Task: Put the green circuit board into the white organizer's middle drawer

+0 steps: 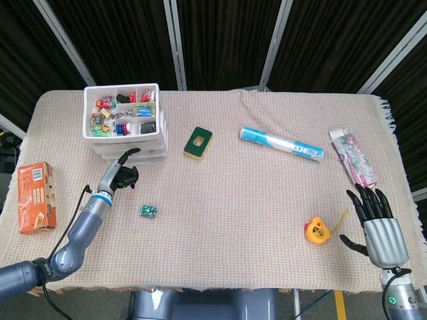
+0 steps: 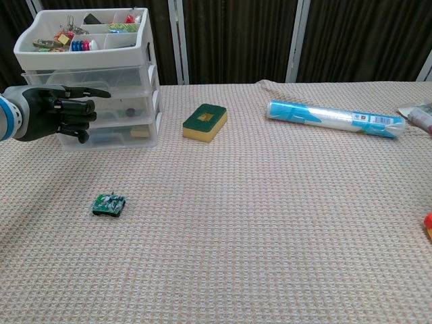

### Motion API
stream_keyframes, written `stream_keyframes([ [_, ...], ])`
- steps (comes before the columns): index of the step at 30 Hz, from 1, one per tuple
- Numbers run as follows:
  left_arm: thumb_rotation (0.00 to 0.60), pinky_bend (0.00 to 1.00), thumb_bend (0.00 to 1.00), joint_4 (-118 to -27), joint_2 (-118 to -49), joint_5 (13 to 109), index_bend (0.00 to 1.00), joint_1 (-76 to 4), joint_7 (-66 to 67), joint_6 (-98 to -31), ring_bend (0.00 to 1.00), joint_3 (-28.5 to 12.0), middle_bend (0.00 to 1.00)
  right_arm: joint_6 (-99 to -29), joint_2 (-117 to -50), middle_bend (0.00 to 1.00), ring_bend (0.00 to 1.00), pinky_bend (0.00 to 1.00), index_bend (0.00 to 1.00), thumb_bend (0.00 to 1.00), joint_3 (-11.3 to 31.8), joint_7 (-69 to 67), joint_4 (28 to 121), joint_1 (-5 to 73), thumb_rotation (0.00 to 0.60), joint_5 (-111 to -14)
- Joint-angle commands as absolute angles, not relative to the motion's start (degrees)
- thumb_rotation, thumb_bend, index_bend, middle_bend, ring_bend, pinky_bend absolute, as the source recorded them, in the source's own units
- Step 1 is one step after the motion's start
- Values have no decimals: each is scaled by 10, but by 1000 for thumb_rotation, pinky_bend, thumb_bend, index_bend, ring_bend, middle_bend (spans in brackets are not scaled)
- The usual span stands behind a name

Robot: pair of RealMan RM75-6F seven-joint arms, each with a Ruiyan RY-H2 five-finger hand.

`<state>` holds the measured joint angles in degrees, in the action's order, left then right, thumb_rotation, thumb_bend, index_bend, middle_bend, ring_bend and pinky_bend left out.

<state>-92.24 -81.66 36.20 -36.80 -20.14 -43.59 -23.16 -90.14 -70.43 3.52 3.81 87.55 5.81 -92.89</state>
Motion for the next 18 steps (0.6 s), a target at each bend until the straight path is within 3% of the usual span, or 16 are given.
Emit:
stream_keyframes([
  [1, 600, 670, 756, -925, -815, 367, 187, -366, -205, -436, 906, -233, 954, -902, -704, 0, 0, 0, 90, 0, 35, 38, 875, 58, 600, -929],
  [18, 600, 670, 754, -966, -788, 433, 199, -325, -234, -444, 905, -221, 953, -902, -705, 0, 0, 0, 90, 0, 35, 42, 876, 57, 600, -928],
])
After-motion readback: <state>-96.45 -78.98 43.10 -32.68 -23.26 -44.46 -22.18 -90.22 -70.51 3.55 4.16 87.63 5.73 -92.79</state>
